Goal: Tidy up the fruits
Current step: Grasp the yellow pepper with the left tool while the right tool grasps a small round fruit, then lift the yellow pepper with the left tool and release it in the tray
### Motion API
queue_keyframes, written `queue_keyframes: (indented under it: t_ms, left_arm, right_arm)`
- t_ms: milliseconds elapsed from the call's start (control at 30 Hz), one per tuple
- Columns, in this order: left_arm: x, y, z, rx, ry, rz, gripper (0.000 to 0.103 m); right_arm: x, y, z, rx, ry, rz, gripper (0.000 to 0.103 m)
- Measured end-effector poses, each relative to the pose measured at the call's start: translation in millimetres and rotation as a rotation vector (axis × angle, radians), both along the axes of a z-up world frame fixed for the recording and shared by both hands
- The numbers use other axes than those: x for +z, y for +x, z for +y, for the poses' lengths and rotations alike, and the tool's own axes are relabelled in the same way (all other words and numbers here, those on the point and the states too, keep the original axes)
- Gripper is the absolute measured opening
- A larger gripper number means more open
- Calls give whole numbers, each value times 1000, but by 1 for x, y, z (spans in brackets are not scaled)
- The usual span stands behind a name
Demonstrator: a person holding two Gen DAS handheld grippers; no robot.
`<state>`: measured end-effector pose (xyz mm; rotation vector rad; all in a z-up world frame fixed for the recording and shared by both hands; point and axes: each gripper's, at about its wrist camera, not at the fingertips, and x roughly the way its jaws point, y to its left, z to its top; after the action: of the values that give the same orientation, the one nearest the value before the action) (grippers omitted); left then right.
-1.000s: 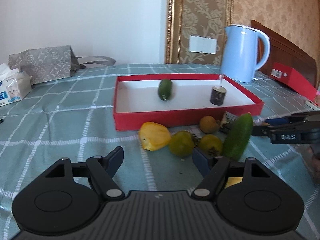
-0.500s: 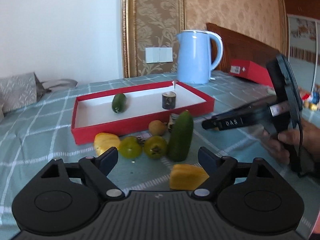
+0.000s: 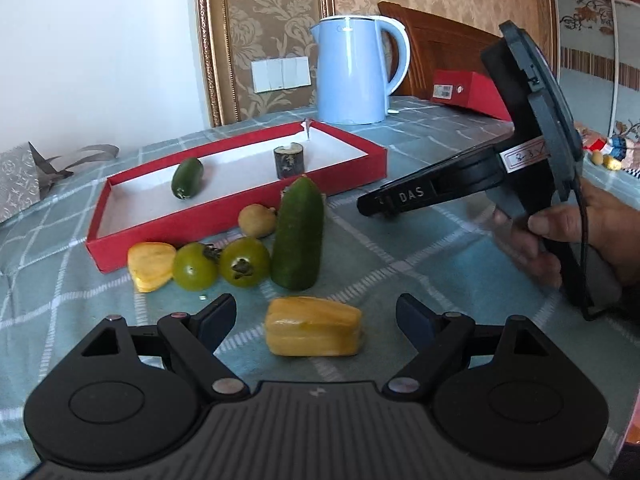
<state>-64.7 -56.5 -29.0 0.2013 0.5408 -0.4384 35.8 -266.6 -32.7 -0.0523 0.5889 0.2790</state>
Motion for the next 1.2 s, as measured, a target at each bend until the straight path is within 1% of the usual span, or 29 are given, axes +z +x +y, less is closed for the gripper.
queue_keyframes:
  t_ms: [33, 67, 133, 167, 200, 233, 267, 333, 533, 633, 700, 867, 933, 1033, 1200]
  left_arm:
    - [0, 1, 0, -1, -5, 7, 87]
    - [-1, 2, 0, 2, -5, 14, 80]
    - [-4, 6, -1, 6, 5, 43, 70]
    - [-4, 7, 1, 7, -1, 52, 70]
    - [-3, 7, 2, 7, -13, 54, 66]
    - [-3, 7, 3, 8, -15, 52, 57]
    - [-2, 7, 4, 12, -18, 51, 53]
    - [-2, 7, 5, 9, -31, 59, 51]
    - [1, 4, 6, 20, -38, 38, 50]
    - [6, 1, 8, 40, -40, -8, 50]
    - [8, 2, 10, 50, -41, -20, 50]
    - [5, 14, 19, 123, -53, 15, 50]
    - [6, 16, 23, 140, -63, 23, 50]
    - [5, 18, 26, 170, -57, 25, 50]
    - [2, 24, 34, 205, -72, 67, 50]
  right_arm:
    - [0, 0, 0, 0, 1, 0, 24]
    - [0, 0, 0, 0, 1, 0, 24]
    - [0, 0, 0, 0, 0, 0, 24]
    - [0, 0, 0, 0, 0, 0, 25]
    - [0, 0, 0, 0, 1, 0, 25]
    - [0, 0, 0, 0, 1, 0, 25]
    - [0, 0, 0, 0, 1, 0, 25]
    - [0, 0, 0, 0, -1, 0, 25]
    - [0, 0, 0, 0, 0, 0, 25]
    - [0, 0, 0, 0, 1, 0, 25]
    - [0, 0, 0, 0, -1, 0, 25]
    - [0, 0, 1, 1, -14, -2, 25]
    - [0, 0, 2, 1, -16, -3, 25]
    - [0, 0, 2, 1, -20, -3, 25]
    - [0, -1, 3, 1, -28, -5, 25]
